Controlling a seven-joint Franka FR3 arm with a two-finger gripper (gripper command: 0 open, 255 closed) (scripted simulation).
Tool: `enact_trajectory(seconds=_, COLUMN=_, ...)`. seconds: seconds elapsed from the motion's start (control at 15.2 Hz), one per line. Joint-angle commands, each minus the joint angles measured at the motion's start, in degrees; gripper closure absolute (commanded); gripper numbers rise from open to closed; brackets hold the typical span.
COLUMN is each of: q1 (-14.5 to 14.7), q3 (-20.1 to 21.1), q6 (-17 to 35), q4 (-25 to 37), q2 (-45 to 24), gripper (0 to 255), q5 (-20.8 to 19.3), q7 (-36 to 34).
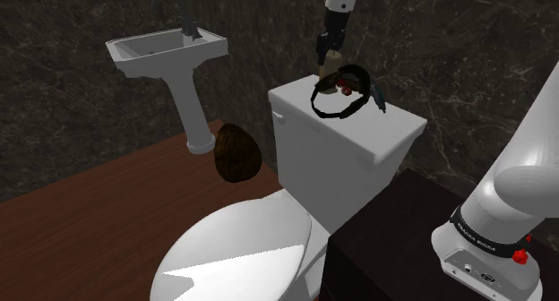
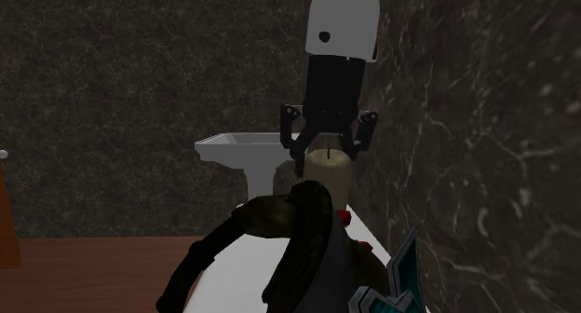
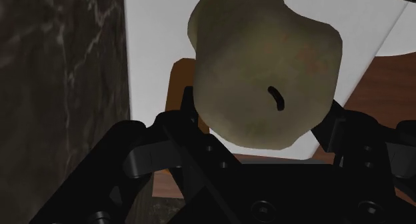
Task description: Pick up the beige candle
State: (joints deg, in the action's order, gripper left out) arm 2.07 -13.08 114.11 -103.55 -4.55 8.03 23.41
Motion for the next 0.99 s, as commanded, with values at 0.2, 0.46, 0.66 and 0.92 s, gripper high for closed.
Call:
enact_trajectory(seconds=0.2, q1=0.0, q3=-0.1, q6=-3.6, q4=3.4, q2=0.2, gripper=255, q5=-0.2, q7=-0.4)
enact_trajectory(seconds=0.46, q1=-0.1, q3=-0.1, q6=-6.7, q4=6.4, q2=0.3, gripper=255, q5=-0.4, q7=-0.8)
enact_trajectory(seconds=0.66, q1=-0.1, q3=-0.1, q6=-9.0, q4=8.8, q2=0.2, gripper=255, q5=-0.4, q7=-1.0)
enact_trajectory(seconds=0.92, q1=-0.2, q3=-0.2, q6=-10.7, q4=10.7, q2=0.0, gripper=255, q5=-0.4, q7=-1.1)
